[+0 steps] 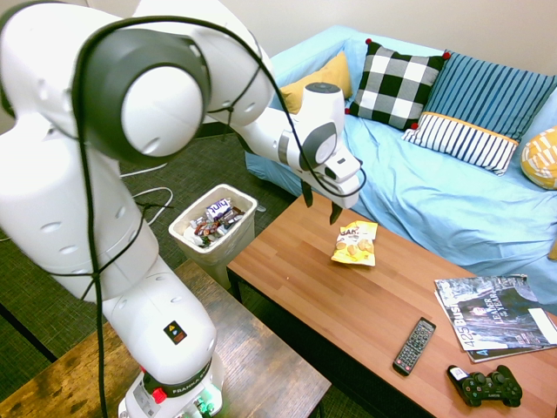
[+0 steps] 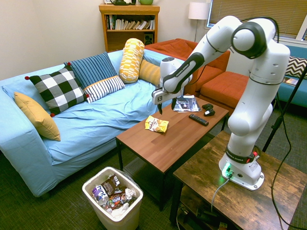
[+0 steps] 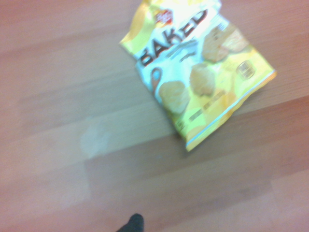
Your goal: Throw the chip bag in the trash bin
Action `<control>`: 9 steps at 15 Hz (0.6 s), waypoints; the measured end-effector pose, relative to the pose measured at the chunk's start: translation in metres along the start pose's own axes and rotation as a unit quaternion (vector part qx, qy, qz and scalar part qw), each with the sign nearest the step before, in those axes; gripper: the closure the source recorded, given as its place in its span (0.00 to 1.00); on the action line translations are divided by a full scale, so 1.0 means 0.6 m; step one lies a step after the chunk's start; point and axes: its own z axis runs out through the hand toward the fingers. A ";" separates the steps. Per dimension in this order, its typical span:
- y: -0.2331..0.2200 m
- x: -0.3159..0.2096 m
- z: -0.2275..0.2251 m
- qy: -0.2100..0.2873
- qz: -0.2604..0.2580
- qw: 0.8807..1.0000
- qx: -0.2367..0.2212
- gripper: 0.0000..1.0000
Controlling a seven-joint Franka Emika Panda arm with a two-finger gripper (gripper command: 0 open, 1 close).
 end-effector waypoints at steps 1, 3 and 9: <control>-0.019 0.019 0.035 -0.001 0.016 1.000 -0.004 0.00; -0.061 0.043 0.097 -0.007 0.024 1.000 -0.010 0.00; -0.140 0.083 0.223 -0.011 0.052 0.998 -0.033 0.00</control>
